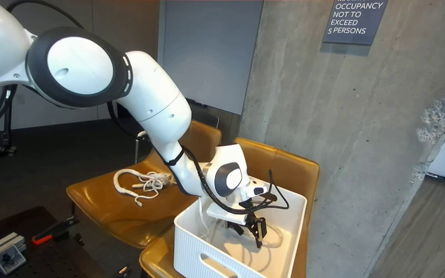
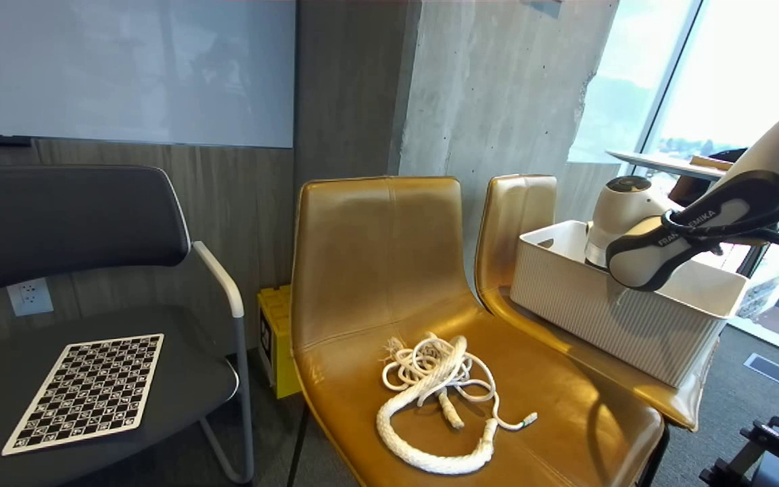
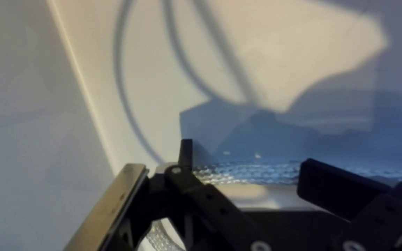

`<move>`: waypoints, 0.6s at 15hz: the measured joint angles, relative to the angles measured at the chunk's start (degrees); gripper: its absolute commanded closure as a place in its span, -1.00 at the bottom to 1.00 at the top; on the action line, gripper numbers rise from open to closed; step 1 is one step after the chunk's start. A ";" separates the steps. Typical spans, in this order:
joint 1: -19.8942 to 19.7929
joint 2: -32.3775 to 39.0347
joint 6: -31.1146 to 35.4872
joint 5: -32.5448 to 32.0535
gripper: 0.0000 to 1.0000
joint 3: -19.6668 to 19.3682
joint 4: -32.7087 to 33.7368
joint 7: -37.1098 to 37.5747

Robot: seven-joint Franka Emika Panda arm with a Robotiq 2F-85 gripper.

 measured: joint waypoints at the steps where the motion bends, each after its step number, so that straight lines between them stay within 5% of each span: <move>1: -0.09 0.00 0.11 0.40 0.26 0.25 0.21 -0.07; 6: -0.22 -0.05 0.32 0.59 1.00 0.64 1.06 -0.26; 9: -0.45 -0.17 0.22 0.58 1.00 0.66 1.66 -1.45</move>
